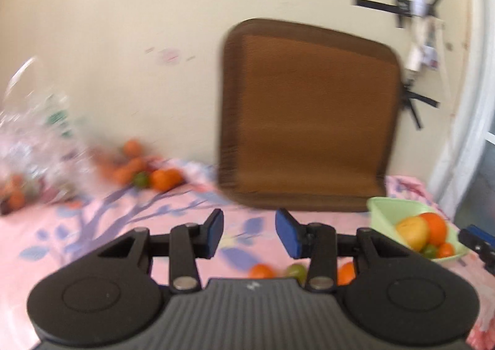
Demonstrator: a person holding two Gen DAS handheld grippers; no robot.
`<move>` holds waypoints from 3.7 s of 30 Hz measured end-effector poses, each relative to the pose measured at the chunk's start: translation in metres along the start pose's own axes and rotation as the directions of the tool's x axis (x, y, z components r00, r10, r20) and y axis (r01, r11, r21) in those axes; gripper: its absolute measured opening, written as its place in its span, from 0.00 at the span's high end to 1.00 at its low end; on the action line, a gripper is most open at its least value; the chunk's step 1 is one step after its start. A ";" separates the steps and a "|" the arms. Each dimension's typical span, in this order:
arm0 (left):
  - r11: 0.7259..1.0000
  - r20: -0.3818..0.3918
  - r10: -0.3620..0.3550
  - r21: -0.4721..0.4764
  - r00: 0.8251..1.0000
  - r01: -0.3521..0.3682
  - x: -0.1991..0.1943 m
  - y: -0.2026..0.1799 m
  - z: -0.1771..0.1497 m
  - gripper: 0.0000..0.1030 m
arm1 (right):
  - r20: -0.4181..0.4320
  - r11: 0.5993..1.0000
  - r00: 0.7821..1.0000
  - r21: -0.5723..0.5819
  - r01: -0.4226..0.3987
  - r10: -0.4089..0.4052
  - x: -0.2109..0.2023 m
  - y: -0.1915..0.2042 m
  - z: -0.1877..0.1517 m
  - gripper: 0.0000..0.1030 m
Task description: Organize fruits
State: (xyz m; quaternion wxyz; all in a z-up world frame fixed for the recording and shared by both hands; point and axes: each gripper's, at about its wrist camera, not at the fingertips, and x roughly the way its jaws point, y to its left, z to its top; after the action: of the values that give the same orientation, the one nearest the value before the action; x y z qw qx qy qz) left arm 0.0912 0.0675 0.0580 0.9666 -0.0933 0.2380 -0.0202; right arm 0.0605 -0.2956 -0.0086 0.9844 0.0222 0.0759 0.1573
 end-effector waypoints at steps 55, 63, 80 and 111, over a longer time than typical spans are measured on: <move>0.887 -0.174 -0.332 0.276 0.927 0.369 0.047 -0.192 -0.032 0.72 | -0.127 0.992 0.986 -0.083 0.096 -0.106 0.002 0.009 -0.004 0.59; 0.897 -0.220 -0.296 0.271 0.929 0.350 0.088 -0.216 -0.036 0.71 | -0.144 0.986 0.976 -0.047 0.159 -0.164 0.030 -0.020 -0.014 0.58; 0.934 -0.098 -0.233 0.254 0.968 0.250 0.018 -0.155 -0.050 0.57 | 0.008 0.977 0.977 0.006 0.214 -0.214 0.000 -0.018 -0.012 0.55; 0.992 -0.149 0.073 0.108 0.986 -0.057 -0.001 -0.043 -0.087 0.55 | -0.202 0.992 0.979 0.125 0.011 0.014 -0.019 0.086 -0.040 0.55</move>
State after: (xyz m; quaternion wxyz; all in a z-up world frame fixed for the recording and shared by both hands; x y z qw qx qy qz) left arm 0.0500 0.0105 -0.0086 0.9492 -0.0333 0.3127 -0.0080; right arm 0.0098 -0.2195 -0.0393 0.9681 0.0681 0.1853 0.1545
